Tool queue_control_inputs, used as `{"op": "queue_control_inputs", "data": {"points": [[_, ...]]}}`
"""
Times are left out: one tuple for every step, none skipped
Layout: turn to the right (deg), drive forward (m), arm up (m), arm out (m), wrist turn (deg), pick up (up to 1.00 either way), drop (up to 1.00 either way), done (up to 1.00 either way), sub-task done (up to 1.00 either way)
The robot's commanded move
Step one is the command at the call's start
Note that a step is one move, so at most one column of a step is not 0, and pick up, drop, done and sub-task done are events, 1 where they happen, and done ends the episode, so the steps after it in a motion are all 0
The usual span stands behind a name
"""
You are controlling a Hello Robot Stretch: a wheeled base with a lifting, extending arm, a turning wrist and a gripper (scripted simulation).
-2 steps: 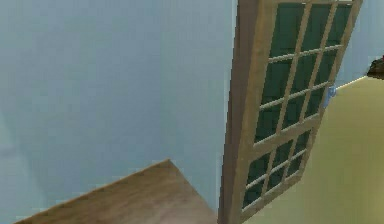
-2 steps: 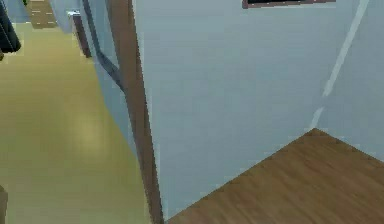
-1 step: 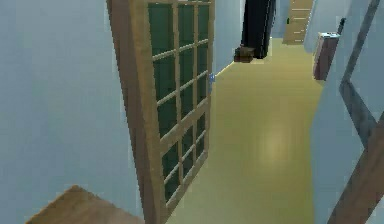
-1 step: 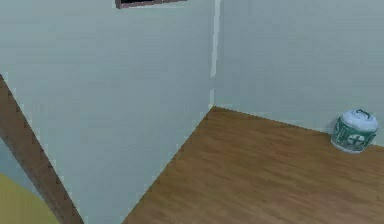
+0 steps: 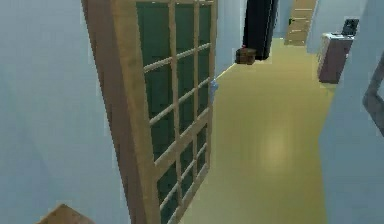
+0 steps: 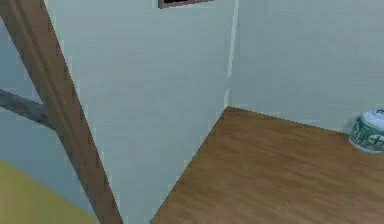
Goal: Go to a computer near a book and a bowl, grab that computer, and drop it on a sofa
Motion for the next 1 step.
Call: {"op": "queue_control_inputs", "data": {"points": [[21.0, 0.0, 0.0, 0.0, 0.0, 0.0, 0.0, 0.0, 0.0]]}}
